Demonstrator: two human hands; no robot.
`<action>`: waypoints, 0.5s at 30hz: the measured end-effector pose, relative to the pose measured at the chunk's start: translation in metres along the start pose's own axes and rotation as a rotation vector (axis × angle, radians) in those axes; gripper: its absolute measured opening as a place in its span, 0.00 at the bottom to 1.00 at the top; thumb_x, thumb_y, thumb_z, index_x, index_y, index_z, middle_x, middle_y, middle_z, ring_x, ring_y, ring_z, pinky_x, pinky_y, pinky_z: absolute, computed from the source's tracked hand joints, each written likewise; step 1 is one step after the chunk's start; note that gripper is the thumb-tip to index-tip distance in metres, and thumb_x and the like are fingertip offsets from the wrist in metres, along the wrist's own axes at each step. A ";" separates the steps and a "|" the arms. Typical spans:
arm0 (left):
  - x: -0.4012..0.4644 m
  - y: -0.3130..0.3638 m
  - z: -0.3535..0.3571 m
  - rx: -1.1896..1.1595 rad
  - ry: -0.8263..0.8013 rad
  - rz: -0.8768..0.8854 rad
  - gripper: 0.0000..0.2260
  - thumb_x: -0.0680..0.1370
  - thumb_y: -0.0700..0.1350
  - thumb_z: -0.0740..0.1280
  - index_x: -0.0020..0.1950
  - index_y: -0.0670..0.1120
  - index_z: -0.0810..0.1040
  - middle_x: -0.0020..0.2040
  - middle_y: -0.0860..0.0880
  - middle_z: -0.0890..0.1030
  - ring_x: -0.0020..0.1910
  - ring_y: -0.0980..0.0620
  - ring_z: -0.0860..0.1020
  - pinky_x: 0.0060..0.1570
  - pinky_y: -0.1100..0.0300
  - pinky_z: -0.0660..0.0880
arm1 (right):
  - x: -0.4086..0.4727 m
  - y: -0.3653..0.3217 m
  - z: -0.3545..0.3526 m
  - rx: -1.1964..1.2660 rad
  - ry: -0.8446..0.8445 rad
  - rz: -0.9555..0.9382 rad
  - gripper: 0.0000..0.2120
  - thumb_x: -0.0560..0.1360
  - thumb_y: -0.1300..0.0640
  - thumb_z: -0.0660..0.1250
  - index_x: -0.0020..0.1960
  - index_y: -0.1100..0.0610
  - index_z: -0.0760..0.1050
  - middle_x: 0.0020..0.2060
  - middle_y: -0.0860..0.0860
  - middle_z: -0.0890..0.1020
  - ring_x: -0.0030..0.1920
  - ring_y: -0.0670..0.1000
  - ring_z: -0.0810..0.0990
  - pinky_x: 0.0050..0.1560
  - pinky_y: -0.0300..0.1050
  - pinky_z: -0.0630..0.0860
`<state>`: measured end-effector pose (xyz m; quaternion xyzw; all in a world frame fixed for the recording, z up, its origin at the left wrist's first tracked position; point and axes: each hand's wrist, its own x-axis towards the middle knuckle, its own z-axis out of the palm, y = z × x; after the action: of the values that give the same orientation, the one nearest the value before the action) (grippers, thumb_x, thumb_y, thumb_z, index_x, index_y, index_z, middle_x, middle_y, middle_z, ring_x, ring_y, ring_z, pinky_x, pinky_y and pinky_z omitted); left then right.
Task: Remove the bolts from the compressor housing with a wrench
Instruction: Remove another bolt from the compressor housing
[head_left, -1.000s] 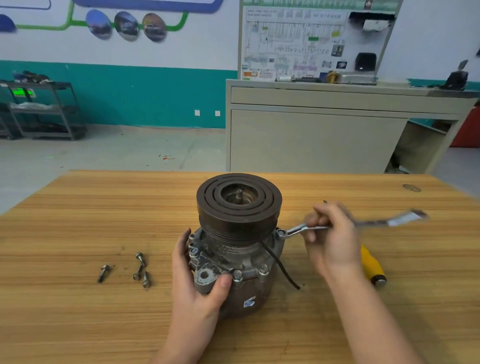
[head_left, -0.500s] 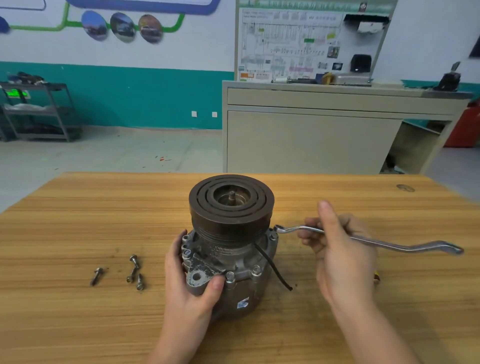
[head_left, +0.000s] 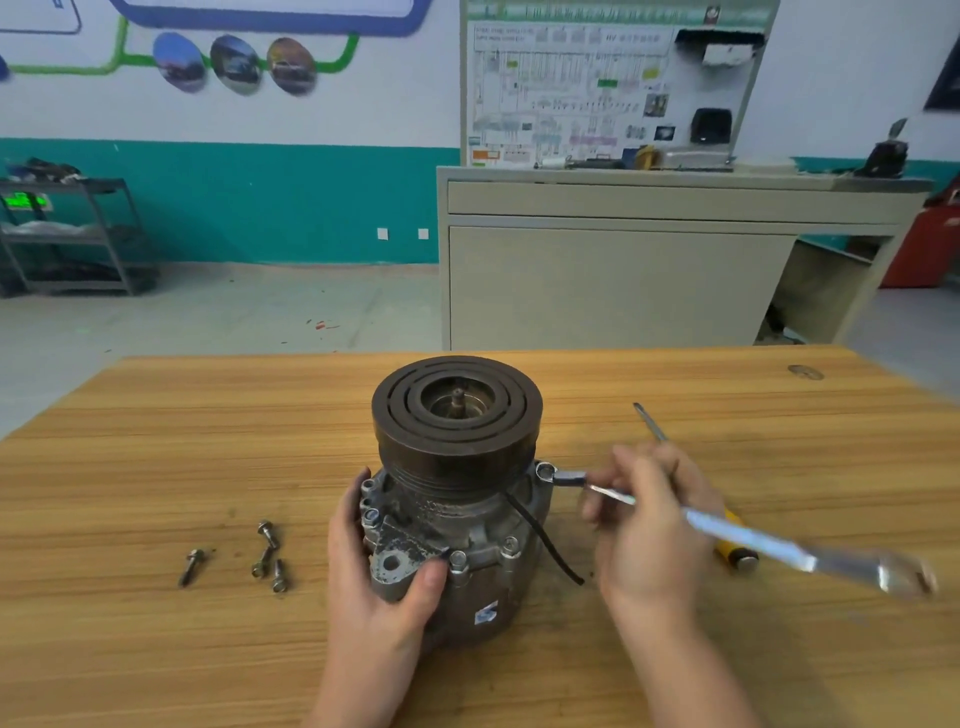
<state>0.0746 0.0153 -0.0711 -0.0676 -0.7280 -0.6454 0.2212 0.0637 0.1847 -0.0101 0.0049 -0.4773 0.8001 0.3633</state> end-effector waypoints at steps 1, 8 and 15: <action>0.001 0.000 0.000 -0.006 0.002 -0.001 0.43 0.57 0.79 0.64 0.68 0.64 0.60 0.68 0.58 0.69 0.67 0.57 0.69 0.62 0.62 0.66 | 0.016 -0.001 0.001 0.063 -0.001 0.155 0.16 0.67 0.62 0.64 0.22 0.54 0.68 0.20 0.50 0.73 0.17 0.49 0.68 0.21 0.33 0.63; 0.001 0.000 0.001 -0.047 0.002 0.009 0.44 0.58 0.77 0.67 0.69 0.61 0.61 0.68 0.51 0.71 0.68 0.53 0.69 0.68 0.50 0.66 | 0.069 0.011 0.011 0.159 -0.171 0.660 0.22 0.76 0.63 0.59 0.23 0.55 0.65 0.18 0.50 0.68 0.15 0.46 0.60 0.19 0.34 0.51; 0.003 -0.005 0.002 -0.026 0.005 0.005 0.44 0.58 0.77 0.66 0.69 0.61 0.61 0.68 0.51 0.70 0.68 0.52 0.69 0.67 0.49 0.66 | 0.020 0.000 -0.008 0.196 0.150 0.359 0.19 0.76 0.60 0.67 0.27 0.51 0.73 0.24 0.50 0.77 0.20 0.45 0.72 0.19 0.34 0.67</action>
<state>0.0696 0.0154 -0.0746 -0.0706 -0.7187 -0.6545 0.2239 0.0515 0.2021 -0.0072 -0.1046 -0.3620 0.8927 0.2471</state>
